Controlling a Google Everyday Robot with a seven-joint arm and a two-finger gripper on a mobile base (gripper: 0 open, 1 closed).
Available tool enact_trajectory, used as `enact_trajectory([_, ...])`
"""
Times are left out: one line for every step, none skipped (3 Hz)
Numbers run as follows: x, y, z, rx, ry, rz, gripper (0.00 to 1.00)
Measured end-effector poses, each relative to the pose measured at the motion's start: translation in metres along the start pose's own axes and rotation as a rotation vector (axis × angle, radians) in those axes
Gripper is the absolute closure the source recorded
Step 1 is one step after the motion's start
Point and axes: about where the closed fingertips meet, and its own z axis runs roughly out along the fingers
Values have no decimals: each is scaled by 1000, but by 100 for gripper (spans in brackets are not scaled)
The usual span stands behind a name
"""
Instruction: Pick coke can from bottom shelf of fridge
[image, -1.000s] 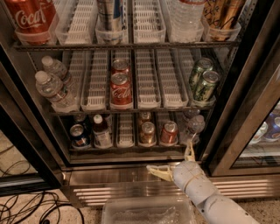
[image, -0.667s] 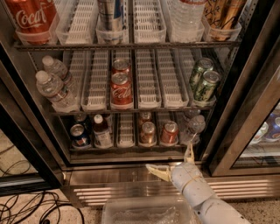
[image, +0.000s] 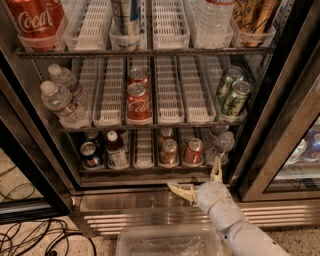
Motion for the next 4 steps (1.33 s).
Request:
enact_trajectory([-3,-12,10,28,-18,-18,6])
enact_trajectory([-4,-23,17,52,-26,-24,13])
enact_trajectory([-2,-28,19,62,-24,-16,24])
enact_trajectory([0,-32,20,71,-23,-7,34])
